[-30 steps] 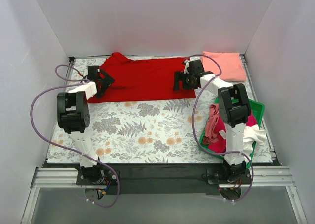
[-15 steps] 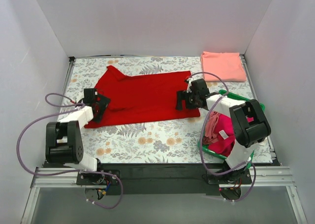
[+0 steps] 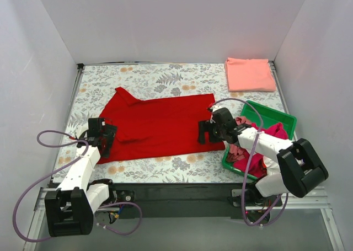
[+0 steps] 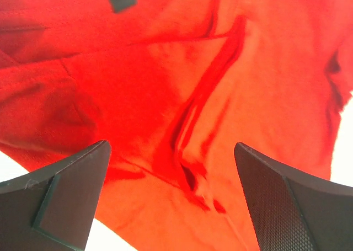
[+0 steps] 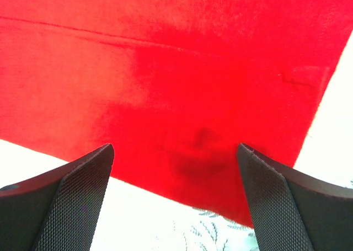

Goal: Fold and stack the t-shirts
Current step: Fold the tshirt

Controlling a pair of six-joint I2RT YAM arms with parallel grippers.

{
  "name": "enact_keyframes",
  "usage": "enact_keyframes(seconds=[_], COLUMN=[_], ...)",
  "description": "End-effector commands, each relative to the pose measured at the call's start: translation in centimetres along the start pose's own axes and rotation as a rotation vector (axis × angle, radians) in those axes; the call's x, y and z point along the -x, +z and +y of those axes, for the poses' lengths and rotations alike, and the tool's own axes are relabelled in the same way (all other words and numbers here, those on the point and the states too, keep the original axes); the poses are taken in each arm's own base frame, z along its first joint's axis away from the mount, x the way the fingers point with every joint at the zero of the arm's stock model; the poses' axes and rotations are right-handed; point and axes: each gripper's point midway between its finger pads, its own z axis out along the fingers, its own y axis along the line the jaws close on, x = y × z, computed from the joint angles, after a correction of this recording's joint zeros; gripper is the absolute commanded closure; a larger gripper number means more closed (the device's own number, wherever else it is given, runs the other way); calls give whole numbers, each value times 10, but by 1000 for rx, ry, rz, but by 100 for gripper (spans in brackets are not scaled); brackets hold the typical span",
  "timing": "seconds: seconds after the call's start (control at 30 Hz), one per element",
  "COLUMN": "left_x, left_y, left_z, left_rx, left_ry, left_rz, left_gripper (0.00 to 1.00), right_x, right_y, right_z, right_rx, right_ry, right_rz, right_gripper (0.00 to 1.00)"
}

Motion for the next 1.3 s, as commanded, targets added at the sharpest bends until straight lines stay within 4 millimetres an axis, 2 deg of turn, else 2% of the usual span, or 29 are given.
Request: enact_keyframes(seconds=[0.0, 0.1, 0.17, 0.23, 0.27, 0.4, 0.47, 0.57, 0.67, 0.93, 1.0, 1.1, 1.23, 1.27], left_x=[2, -7, -26, -40, -54, -73, -82, -83, -79, -60, -52, -51, -63, -65], left_y=[-19, -29, -31, -24, -25, -16, -12, -12, -13, -8, -7, -4, 6, 8], left_z=[-15, -24, -25, -18, -17, -11, -11, -24, -34, -33, -33, -38, -37, -36], left_rx=[-72, -126, -156, -146, -147, -81, -62, -76, -86, -4, 15, 0, 24, 27], left_ry=[10, 44, 73, 95, 138, 193, 213, 224, 235, 251, 248, 257, 282, 290], left_rz=[25, 81, 158, 205, 244, 281, 290, 272, 246, 157, 114, 105, 154, 163], left_gripper=[5, 5, 5, 5, 5, 7, 12, 23, 29, 31, 34, 39, 56, 64], right_x=[17, 32, 37, 40, 42, 43, 46, 46, 45, 42, 41, 41, 40, 39], right_y=[-15, -26, -34, -39, -40, -46, -49, -50, -48, -41, -40, -38, -38, -38], right_z=[7, 14, 17, 18, 18, 12, 10, 9, 8, 7, 8, 7, 6, 5], right_rx=[7, 27, 40, 45, 42, 18, 4, 1, -2, -7, -3, -9, -15, -19], right_ry=[7, -4, -7, -5, -8, -12, -12, -15, -21, -24, -25, -28, -29, -29], right_rz=[-60, -105, -129, -148, -158, -185, -202, -208, -201, -175, -169, -164, -161, -158], right_gripper=[2, 2, 2, 2, 2, 2, 2, 2, 2, 2, 2, 2, 2, 2])
